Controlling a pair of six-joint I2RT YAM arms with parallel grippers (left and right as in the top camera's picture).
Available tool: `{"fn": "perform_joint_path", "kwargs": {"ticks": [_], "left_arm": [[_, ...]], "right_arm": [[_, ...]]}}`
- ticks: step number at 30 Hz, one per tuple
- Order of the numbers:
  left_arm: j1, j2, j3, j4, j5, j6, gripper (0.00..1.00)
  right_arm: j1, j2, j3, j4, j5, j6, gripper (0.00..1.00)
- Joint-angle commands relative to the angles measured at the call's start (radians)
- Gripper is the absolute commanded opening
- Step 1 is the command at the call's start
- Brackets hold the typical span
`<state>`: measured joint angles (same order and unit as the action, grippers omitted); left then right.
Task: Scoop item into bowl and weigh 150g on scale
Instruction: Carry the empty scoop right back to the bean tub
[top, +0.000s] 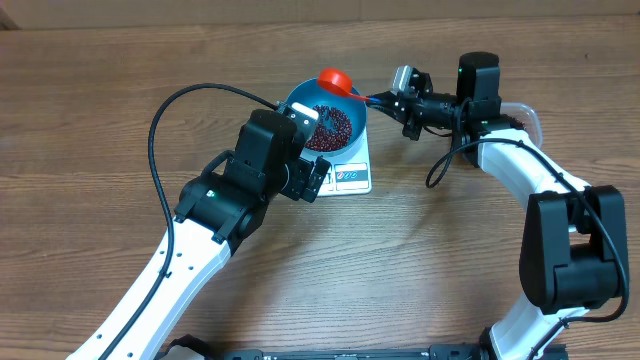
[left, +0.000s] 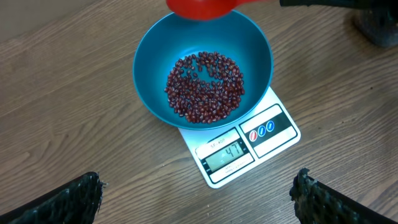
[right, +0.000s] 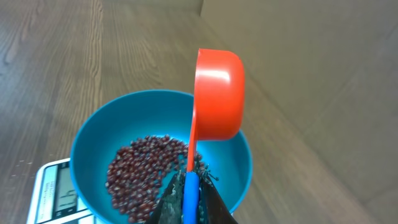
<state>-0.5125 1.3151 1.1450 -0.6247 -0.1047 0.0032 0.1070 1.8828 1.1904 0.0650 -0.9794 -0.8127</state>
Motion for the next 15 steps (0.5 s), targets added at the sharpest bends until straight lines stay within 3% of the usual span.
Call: {"fn": "perform_joint_path", "kwargs": {"ticks": [1,6,15], "left_arm": [[0.002,-0.019,0.002,0.0,0.009,0.008,1.0],[0.002,-0.019,0.002,0.0,0.009,0.008,1.0],[0.002,-0.019,0.002,0.0,0.009,0.008,1.0]], "right_arm": [[0.005,0.005,0.008,-0.023,-0.008,-0.004,0.04],[-0.004,0.004,0.01,-0.021,-0.008,0.017,0.04],[-0.053,-0.04,0.016,-0.021,-0.001,0.334,0.04]]}}
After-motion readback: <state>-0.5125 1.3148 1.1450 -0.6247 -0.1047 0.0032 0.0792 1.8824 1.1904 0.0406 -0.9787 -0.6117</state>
